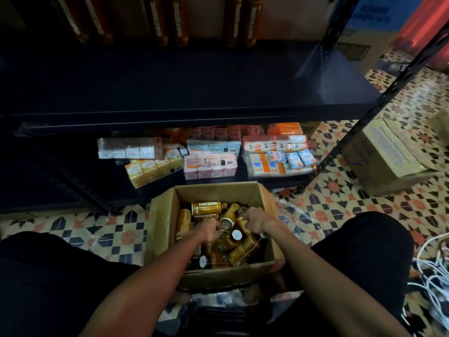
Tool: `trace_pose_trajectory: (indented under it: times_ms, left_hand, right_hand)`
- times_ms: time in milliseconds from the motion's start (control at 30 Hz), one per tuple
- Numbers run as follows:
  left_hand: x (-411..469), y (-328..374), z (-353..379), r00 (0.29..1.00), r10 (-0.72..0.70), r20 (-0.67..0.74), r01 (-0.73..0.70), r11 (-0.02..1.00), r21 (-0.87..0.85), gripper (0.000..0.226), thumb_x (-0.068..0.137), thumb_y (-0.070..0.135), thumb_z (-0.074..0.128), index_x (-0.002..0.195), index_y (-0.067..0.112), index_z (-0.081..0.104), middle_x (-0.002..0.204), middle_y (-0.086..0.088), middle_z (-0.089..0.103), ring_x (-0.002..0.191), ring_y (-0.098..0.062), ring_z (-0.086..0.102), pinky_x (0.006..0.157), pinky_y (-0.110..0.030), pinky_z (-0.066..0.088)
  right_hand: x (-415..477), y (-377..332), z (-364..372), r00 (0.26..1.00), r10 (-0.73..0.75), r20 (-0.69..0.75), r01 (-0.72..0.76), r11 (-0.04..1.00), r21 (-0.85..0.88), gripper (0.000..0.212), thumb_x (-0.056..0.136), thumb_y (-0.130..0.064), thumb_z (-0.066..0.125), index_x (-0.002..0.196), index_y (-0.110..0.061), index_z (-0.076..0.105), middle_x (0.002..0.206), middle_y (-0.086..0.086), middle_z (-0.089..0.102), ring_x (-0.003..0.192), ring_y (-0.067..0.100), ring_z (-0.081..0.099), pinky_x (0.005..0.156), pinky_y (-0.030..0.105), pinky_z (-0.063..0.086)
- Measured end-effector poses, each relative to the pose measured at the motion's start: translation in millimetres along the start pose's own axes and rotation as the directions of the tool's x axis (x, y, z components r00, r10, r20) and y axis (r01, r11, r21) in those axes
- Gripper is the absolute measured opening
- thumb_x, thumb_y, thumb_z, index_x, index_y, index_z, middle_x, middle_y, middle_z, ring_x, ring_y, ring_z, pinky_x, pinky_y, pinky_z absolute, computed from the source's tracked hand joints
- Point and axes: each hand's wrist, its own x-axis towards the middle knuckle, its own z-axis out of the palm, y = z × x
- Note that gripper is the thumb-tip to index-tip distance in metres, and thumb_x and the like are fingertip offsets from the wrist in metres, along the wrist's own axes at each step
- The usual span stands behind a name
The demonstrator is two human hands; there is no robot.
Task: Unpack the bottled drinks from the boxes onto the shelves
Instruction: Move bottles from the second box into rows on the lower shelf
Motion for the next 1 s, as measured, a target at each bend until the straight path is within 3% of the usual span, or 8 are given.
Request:
trace_pose_trajectory:
  times_ms: [133, 267, 400, 500, 600, 733, 867, 1000]
  left_hand:
    - [4.8, 14.6, 7.7, 0.999, 0.040, 0.019, -0.040, 0.999, -0.013, 0.055, 0.096, 0.023, 0.063, 0.147, 0.027, 0.042, 0.147, -0.005, 0.048, 0.131, -0.024, 0.050, 0.104, -0.037, 0.046]
    - [12.7, 32.7, 18.2, 0.991, 0.127, 0.044, -0.129, 0.991, 0.042, 0.066, 0.092, 0.020, 0.067, 0.149, 0.033, 0.038, 0.150, -0.003, 0.044, 0.129, -0.024, 0.050, 0.100, -0.039, 0.049]
    - [16.5, 42.5, 30.2, 0.988, 0.140, 0.068, -0.149, 0.976, 0.157, 0.053, 0.093, 0.018, 0.066, 0.142, 0.025, 0.048, 0.137, -0.006, 0.056, 0.119, -0.022, 0.056, 0.099, -0.040, 0.050]
    - [15.1, 38.5, 34.4, 0.986, 0.167, 0.027, -0.169, 0.960, 0.224, 0.045, 0.094, 0.018, 0.063, 0.138, 0.023, 0.053, 0.133, -0.006, 0.057, 0.119, -0.022, 0.056, 0.099, -0.037, 0.049]
    - [13.7, 29.6, 31.3, 0.985, 0.170, 0.003, -0.169, 0.974, 0.153, 0.048, 0.093, 0.013, 0.062, 0.139, 0.027, 0.051, 0.135, -0.003, 0.054, 0.119, -0.020, 0.055, 0.098, -0.035, 0.049]
    - [20.5, 11.4, 15.5, 0.990, 0.127, -0.053, -0.125, 0.991, 0.045, 0.058, 0.091, 0.002, 0.059, 0.141, 0.030, 0.047, 0.139, -0.003, 0.050, 0.114, -0.018, 0.057, 0.086, -0.029, 0.054]
    - [19.1, -6.5, 5.3, 0.995, 0.042, -0.086, -0.041, 0.999, 0.009, 0.041, 0.091, 0.014, 0.066, 0.127, 0.030, 0.053, 0.136, -0.006, 0.049, 0.109, -0.019, 0.057, 0.085, -0.032, 0.055]
    - [16.5, -16.8, 13.5, 0.997, 0.009, -0.080, -0.009, 1.000, -0.007, 0.036, 0.091, 0.009, 0.065, 0.121, 0.025, 0.054, 0.127, -0.007, 0.055, 0.098, -0.016, 0.059, 0.076, -0.026, 0.053]
  right_hand:
    - [4.4, 7.6, 3.1, 0.999, 0.022, 0.025, -0.019, 0.993, -0.113, 0.038, 0.096, -0.003, 0.056, 0.133, -0.011, 0.058, 0.136, 0.008, 0.057, 0.120, 0.027, 0.058, 0.098, 0.033, 0.049]
    - [4.1, 8.3, 13.5, 0.995, 0.014, 0.096, 0.018, 0.946, -0.324, 0.039, 0.096, -0.002, 0.058, 0.134, -0.008, 0.054, 0.138, 0.013, 0.054, 0.124, 0.029, 0.057, 0.101, 0.038, 0.048]
    - [3.5, 10.2, 24.7, 0.989, -0.040, 0.143, 0.112, 0.833, -0.542, 0.032, 0.095, -0.009, 0.063, 0.126, -0.010, 0.057, 0.131, 0.012, 0.059, 0.118, 0.029, 0.061, 0.100, 0.043, 0.051]
    - [5.7, 13.5, 28.2, 0.987, -0.089, 0.131, 0.152, 0.774, -0.614, 0.027, 0.095, -0.014, 0.064, 0.122, -0.011, 0.057, 0.126, 0.011, 0.060, 0.114, 0.028, 0.061, 0.096, 0.042, 0.049]
    - [7.2, 11.6, 21.1, 0.985, -0.107, 0.133, 0.163, 0.821, -0.546, 0.026, 0.096, -0.014, 0.062, 0.121, -0.011, 0.058, 0.126, 0.010, 0.060, 0.115, 0.026, 0.060, 0.098, 0.040, 0.049]
    - [12.6, 4.8, 6.0, 0.985, -0.087, 0.150, 0.120, 0.967, -0.226, 0.039, 0.092, -0.012, 0.066, 0.130, -0.020, 0.058, 0.129, 0.005, 0.057, 0.110, 0.021, 0.059, 0.091, 0.034, 0.050]
    - [13.7, -0.7, 2.0, 0.988, -0.088, 0.131, 0.097, 0.993, -0.068, 0.046, 0.094, -0.010, 0.061, 0.137, -0.022, 0.054, 0.136, 0.004, 0.049, 0.114, 0.021, 0.055, 0.089, 0.032, 0.047]
    - [15.3, 1.3, 11.9, 0.990, -0.094, 0.109, 0.096, 0.995, -0.009, 0.040, 0.094, -0.022, 0.066, 0.131, -0.026, 0.052, 0.131, 0.005, 0.047, 0.108, 0.020, 0.054, 0.091, 0.036, 0.049]
